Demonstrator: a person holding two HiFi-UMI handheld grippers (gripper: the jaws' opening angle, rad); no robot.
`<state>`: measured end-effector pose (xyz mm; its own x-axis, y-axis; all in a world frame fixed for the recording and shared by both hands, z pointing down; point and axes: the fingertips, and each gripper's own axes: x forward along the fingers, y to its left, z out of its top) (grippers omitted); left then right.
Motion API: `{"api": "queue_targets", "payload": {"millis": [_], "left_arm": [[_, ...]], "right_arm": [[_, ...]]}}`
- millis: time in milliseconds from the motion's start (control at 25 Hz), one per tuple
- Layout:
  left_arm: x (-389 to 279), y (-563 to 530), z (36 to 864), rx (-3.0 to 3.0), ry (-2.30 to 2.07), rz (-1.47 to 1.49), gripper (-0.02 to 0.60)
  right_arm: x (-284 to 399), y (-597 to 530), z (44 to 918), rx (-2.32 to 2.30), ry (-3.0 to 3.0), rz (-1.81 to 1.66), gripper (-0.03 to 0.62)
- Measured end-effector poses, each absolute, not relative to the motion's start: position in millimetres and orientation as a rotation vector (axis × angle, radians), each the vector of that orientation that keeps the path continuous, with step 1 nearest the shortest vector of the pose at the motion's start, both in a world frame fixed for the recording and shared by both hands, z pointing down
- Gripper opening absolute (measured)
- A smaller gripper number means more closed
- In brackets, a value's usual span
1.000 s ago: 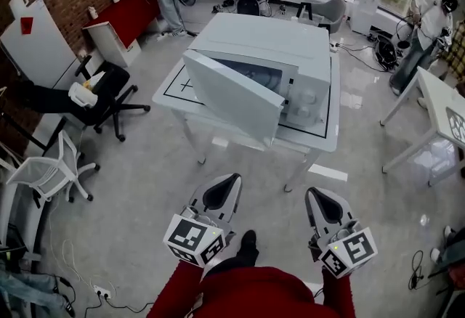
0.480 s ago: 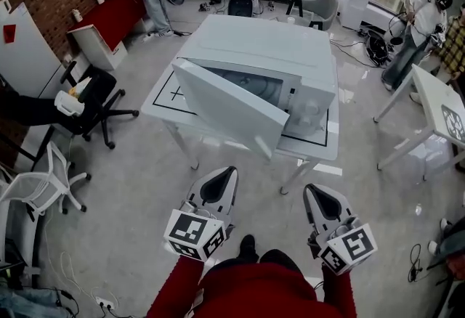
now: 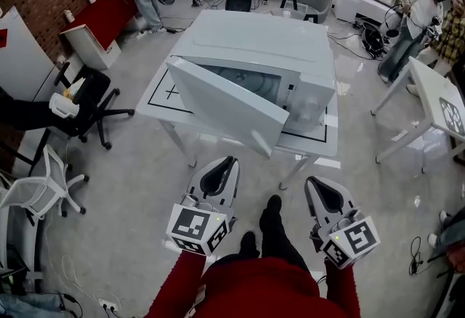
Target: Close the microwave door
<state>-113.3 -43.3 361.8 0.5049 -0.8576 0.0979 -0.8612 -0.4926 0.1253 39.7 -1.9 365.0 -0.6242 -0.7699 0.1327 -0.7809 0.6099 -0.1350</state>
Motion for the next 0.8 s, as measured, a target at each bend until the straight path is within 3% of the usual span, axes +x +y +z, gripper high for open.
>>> {"api": "queue_targets", "payload": {"millis": [280, 560, 800], "left_arm": [[-111, -64, 359, 2.596, -1.533, 0.077, 0.086], [-103, -87, 362, 2.594, -1.556, 0.118, 0.231], [-94, -106, 367, 2.592, -1.526, 0.145, 0.239]], "right_arm": [[42, -23, 357, 1.33, -2.784, 0.243, 0.015], [48, -44, 359, 1.329, -2.782, 0.268, 0.015], [60, -60, 358, 1.36, -2.767, 0.271, 0.015]]}}
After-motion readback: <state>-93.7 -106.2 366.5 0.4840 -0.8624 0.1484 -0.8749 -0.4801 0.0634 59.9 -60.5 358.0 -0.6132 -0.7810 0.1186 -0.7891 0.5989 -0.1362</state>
